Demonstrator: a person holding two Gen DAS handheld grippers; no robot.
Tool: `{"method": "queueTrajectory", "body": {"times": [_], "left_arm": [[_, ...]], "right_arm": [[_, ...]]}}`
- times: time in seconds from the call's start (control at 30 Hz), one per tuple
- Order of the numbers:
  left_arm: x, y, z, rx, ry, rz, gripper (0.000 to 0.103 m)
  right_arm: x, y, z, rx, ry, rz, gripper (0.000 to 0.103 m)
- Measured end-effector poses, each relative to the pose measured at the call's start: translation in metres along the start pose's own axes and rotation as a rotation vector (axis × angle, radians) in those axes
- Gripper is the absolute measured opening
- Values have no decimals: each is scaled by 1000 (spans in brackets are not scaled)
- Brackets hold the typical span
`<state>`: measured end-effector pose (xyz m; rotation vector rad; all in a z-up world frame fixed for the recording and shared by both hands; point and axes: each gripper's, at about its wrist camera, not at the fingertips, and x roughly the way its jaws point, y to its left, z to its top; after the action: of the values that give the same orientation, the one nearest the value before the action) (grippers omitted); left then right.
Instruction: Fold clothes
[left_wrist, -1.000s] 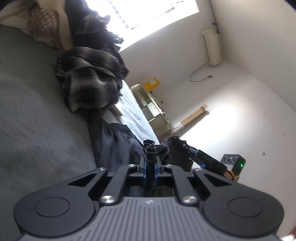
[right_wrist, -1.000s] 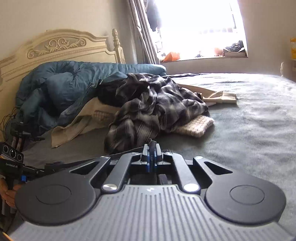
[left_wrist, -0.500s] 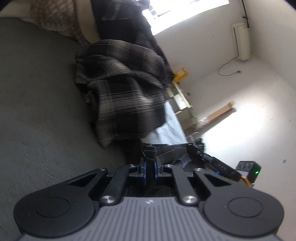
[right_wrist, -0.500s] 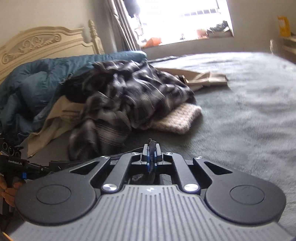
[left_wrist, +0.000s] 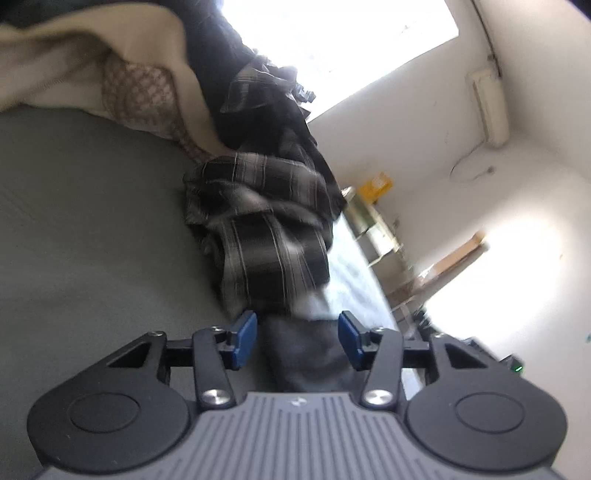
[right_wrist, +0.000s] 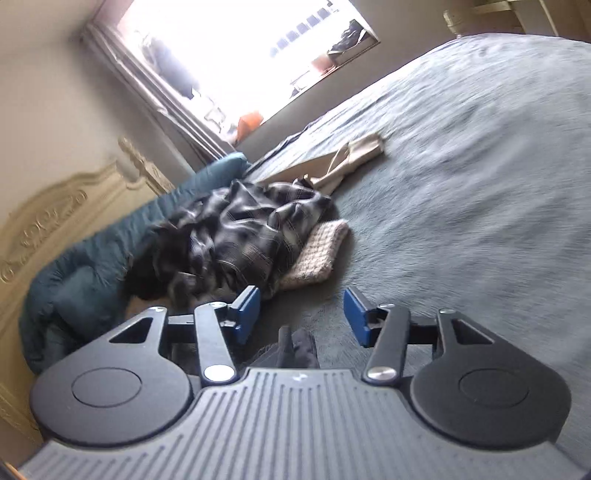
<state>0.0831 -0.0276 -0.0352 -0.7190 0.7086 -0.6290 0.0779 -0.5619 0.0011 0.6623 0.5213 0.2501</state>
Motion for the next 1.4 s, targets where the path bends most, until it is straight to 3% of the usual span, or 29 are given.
{"method": "queueTrajectory", "body": {"times": [0.1,0.3,0.43,0.5,0.6,0.7,0.73,0.77,0.8,0.87,1.03,1.17,1.4], "left_arm": [[-31,-20,-25,48,88,-8,56],[-43,-43,-105,81,323,-37,64],[-33,-45,-138,66,348,-5,64],[-34,-49,-147,84,319,-3,64],[-27,-52,-151,90,302,-14,62],[-23,-52,-154,96,289,-18,48],[-21,-51,-155,92,286,-11,35],[-19,-51,-157,81,283,-3,20],[-12,-50,-158,62,283,1,16],[-6,-47,-158,27,275,-3,10],[-19,-51,-155,36,242,3,7],[-52,-50,-150,4,255,-41,7],[-144,-39,-172,-3,313,-60,7]], "right_arm": [[-45,-5,-11,-5,25,-4,60],[-91,-29,-81,33,208,2,70],[-89,-49,-115,104,258,-4,70],[-86,-54,-120,128,258,15,71],[-78,-56,-116,170,251,98,71],[-60,-52,-116,168,276,141,71],[-56,-49,-115,153,279,145,70],[-53,-46,-116,141,277,146,66],[-50,-43,-116,131,281,146,61],[-46,-38,-120,117,295,123,24],[-55,-25,-130,119,265,85,16],[-80,-2,-146,134,251,88,16],[-145,40,-232,202,299,107,15]]}}
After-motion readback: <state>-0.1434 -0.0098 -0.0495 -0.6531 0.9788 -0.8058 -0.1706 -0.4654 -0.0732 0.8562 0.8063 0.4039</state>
